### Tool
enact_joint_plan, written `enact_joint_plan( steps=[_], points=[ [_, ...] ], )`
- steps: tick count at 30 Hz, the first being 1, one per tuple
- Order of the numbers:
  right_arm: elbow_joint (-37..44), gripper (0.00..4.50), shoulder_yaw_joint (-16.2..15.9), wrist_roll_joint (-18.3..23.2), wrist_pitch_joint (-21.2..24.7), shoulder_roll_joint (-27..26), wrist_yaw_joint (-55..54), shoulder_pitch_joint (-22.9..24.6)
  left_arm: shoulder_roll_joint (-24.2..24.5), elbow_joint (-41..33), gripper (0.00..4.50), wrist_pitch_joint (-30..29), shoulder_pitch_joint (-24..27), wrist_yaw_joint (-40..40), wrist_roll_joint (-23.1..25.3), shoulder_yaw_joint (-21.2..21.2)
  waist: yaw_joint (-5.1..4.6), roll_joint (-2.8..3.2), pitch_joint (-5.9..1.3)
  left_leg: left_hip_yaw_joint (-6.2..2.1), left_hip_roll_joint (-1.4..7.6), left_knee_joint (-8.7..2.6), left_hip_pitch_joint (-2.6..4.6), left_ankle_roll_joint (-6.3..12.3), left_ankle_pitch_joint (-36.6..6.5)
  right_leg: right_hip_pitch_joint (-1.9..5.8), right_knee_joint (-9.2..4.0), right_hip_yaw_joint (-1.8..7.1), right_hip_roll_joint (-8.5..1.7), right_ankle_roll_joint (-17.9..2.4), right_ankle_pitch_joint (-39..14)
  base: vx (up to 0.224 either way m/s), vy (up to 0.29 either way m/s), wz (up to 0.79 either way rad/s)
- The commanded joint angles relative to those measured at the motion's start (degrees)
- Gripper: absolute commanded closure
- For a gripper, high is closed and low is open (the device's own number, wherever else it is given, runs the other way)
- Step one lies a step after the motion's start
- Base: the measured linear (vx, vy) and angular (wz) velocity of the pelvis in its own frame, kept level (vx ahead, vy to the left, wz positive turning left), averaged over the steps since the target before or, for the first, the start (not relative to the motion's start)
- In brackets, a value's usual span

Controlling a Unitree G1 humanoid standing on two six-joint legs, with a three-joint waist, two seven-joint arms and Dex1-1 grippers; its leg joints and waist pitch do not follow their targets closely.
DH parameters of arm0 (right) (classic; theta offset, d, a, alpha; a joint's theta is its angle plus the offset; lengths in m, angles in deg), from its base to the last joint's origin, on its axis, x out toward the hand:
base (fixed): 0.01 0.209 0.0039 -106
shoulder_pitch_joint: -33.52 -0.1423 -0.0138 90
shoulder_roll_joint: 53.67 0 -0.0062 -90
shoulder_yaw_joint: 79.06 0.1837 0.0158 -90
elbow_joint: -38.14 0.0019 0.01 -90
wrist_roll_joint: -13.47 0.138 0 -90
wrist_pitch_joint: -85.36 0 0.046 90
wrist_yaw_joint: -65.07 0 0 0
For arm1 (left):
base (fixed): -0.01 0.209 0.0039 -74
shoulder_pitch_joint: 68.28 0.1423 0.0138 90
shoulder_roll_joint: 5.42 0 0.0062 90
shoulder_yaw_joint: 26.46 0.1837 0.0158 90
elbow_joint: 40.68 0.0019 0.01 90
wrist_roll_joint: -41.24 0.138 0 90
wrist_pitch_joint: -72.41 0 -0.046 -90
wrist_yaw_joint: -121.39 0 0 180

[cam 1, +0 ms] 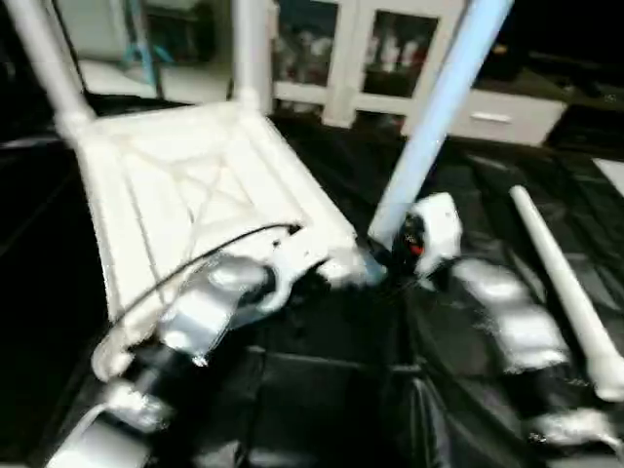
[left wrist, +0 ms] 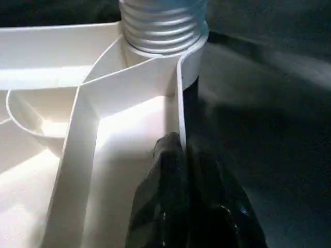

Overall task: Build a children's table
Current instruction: Rotate leg to tighten

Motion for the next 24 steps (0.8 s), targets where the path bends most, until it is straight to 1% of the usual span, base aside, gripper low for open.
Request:
enact_joint_plan(
  steps=[1, 2, 3, 4, 5, 6, 8, 9, 10, 11, 12, 14, 15, 16, 17, 18, 21, 22, 24],
  points=[
    [2.6, 0.33, -1.4, 1.1, 0.8, 2.2, 5.8, 1.1, 0.6, -0.7, 4.5, 1.4, 1.1, 4.8, -0.5, 3.3, -0.03, 1.03, -3.74, -1.36, 3.88, -4.12, 1.47, 2.17, -8.0, 2.56, -3.25, 2.79, -5.07, -13.5, -0.6, 0.0, 0.0, 0.0],
    [4.7, 0.25, -3.2, 1.8, 0.7, 6.7, 13.2, 2.9, 3.1, -2.0, 4.5, 2.6, 1.9, 9.2, -1.5, 4.5, 0.24, 1.3, -3.71, -1.34, 3.94, -4.21, 1.65, 1.76, -10.0, 2.53, -3.64, 2.74, -5.05, -13.1, -3.2, 0.0, 0.0, 0.0],
    [4.8, 0.18, -3.3, 1.9, 0.7, 6.9, 13.6, 3.0, 3.2, -2.1, 4.5, 2.5, 2.0, 9.5, -1.6, 4.5, 0.34, 1.12, -3.58, -1.33, 4.1, -4.33, 1.76, 1.42, -11.3, 2.51, -3.71, 2.82, -5.13, -12.9, -5.0, 0.0, 0.0, 0.0],
    [5.4, 0.1, -4.1, 2.0, 0.7, 9.0, 17.1, 3.7, 4.5, -3.1, 4.5, 2.7, 2.4, 11.9, -2.3, 5.0, 0.43, 1.32, -3.46, -1.36, 4.08, -4.42, 1.69, 1.02, -12.0, 2.44, -3.75, 2.81, -5.23, -13.0, -6.2, 0.0, 0.0, 0.0],
    [5.5, 0.04, -4.7, 2.0, 0.5, 10.1, 19.0, 4.0, 5.4, -3.9, 4.5, 3.8, 2.8, 13.9, -3.1, 5.3, 0.55, 1.25, -3.34, -1.33, 4.09, -4.59, 1.89, 0.33, -13.8, 2.31, -4.12, 2.8, -5.19, -12.6, -9.2, 0.0, 0.0, 0.0],
    [5.4, 0.04, -5.1, 2.0, 0.1, 10.6, 20.2, 4.3, 5.9, -4.6, 4.5, 3.0, 2.9, 15.0, -3.6, 5.6, 0.58, 1.15, -3.24, -1.35, 4.05, -4.66, 1.94, -0.16, -15.3, 2.25, -4.31, 2.87, -5.29, -12.3, -11.6, 0.0, 0.0, 0.0],
    [5.2, 0.04, -5.8, 1.5, -0.4, 11.2, 21.8, 4.6, 6.6, -5.6, 4.5, 2.2, 3.3, 16.6, -4.2, 5.8, 0.58, 1.21, -3.18, -1.38, 4.14, -4.76, 2.12, -0.66, -15.9, 2.06, -4.49, 2.94, -5.39, -12.0, -13.5, 0.0, 0.0, 0.0],
    [4.5, 0.04, -6.7, 0.3, -1.9, 11.6, 22.1, 4.7, 7.0, -6.2, 4.5, 1.8, 3.4, 17.3, -4.4, 6.0, 0.63, 1.13, -3.2, -1.36, 4.11, -4.7, 2.21, -0.85, -16.3, 1.95, -4.6, 2.96, -5.43, -12.0, -14.3, 0.0, 0.0, 0.0],
    [4.3, 0.04, -7.0, -0.2, -2.4, 11.7, 22.2, 4.7, 7.1, -6.3, 4.5, 1.8, 3.5, 17.6, -4.5, 6.1, 0.72, 1.17, -3.27, -1.41, 4.17, -4.71, 2.21, -1.05, -16.0, 1.95, -4.54, 2.95, -5.55, -12.0, -14.4, 0.0, 0.0, 0.0],
    [3.3, 0.04, -8.0, -1.6, -3.4, 11.8, 22.0, 4.5, 7.4, -6.7, 4.5, 1.8, 3.6, 18.0, -4.7, 6.2, 0.74, 1.0, -3.27, -1.34, 4.12, -4.68, 2.19, -1.01, -15.5, 1.88, -4.5, 2.95, -5.43, -12.0, -13.9, 0.0, 0.0, 0.0],
    [3.0, 0.04, -8.6, -2.0, -3.6, 12.0, 22.2, 4.4, 7.5, -6.8, 4.5, 2.0, 3.7, 18.2, -4.5, 6.1, 0.77, 1.11, -3.25, -1.32, 4.09, -4.69, 2.18, -1.1, -15.4, 1.87, -4.5, 2.93, -5.41, -12.1, -13.8, 0.0, 0.0, 0.0],
    [2.9, 0.04, -8.7, -2.0, -3.5, 11.9, 22.7, 4.4, 7.6, -6.8, 4.5, 2.3, 3.8, 18.2, -4.4, 6.2, 0.67, 1.07, -3.22, -1.38, 4.02, -4.71, 2.07, -1.01, -15.7, 2.01, -4.55, 2.91, -5.36, -11.8, -14.6, 0.0, 0.0, 0.0],
    [2.9, 0.04, -8.7, -1.8, -3.4, 11.9, 23.3, 4.4, 7.7, -6.8, 4.5, 2.3, 3.8, 18.2, -4.4, 6.1, 0.66, 0.83, -3.24, -1.41, 4.03, -4.7, 2.05, -1.02, -15.8, 2.02, -4.6, 2.9, -5.38, -11.6, -15.1, 0.0, 0.0, 0.0],
    [2.9, 0.04, -8.8, -1.6, -3.4, 11.8, 23.8, 4.4, 7.7, -6.9, 4.5, 2.4, 3.8, 18.1, -4.4, 6.1, 0.71, 0.85, -3.31, -1.42, 4.03, -4.67, 2.08, -0.95, -15.5, 2.06, -4.52, 2.9, -5.41, -11.6, -15.0, 0.0, 0.0, 0.0],
    [2.9, 0.04, -9.1, -1.8, -3.5, 11.8, 24.3, 4.4, 7.8, -6.9, 4.5, 2.4, 3.9, 18.1, -4.4, 6.1, 0.76, 0.82, -3.38, -1.42, 4.04, -4.61, 1.93, -0.6, -14.5, 2.16, -4.42, 2.92, -5.47, -11.6, -14.0, 0.0, 0.0, 0.0],
    [2.8, 0.04, -9.4, -1.9, -3.6, 11.9, 25.0, 4.4, 7.8, -7.0, 4.5, 2.3, 3.9, 18.1, -4.4, 6.0, 0.73, 0.72, -3.41, -1.41, 4.06, -4.58, 1.93, -0.45, -14.0, 2.16, -4.34, 2.89, -5.43, -11.7, -13.5, 0.0, 0.0, 0.0],
    [2.1, 0.04, -9.8, -2.4, -4.5, 12.0, 25.9, 4.3, 7.9, -7.3, 4.5, 2.1, 4.0, 18.2, -4.2, 5.9, 0.76, 0.78, -3.53, -1.33, 4.02, -4.42, 1.79, 0.22, -12.0, 2.29, -4.01, 2.85, -5.37, -12.4, -10.4, 0.0, 0.0, 0.0],
    [1.6, 0.04, -9.8, -2.5, -4.9, 11.9, 25.9, 4.1, 7.9, -7.4, 4.5, 2.0, 4.1, 18.2, -4.2, 5.9, 0.74, 0.72, -3.55, -1.32, 4.01, -4.4, 1.73, 0.36, -11.8, 2.36, -3.95, 2.82, -5.41, -12.7, -10.1, 0.0, 0.0, 0.0],
    [0.3, 0.31, -9.3, -1.8, -5.6, 11.2, 26.0, 3.5, 8.0, -7.6, 4.5, 1.9, 4.1, 18.1, -4.2, 6.0, 0.7, 0.74, -3.58, -1.28, 4.0, -4.35, 1.82, 0.49, -11.6, 2.32, -3.91, 2.79, -5.36, -12.9, -9.8, 0.0, 0.0, 0.0]
  ],
)
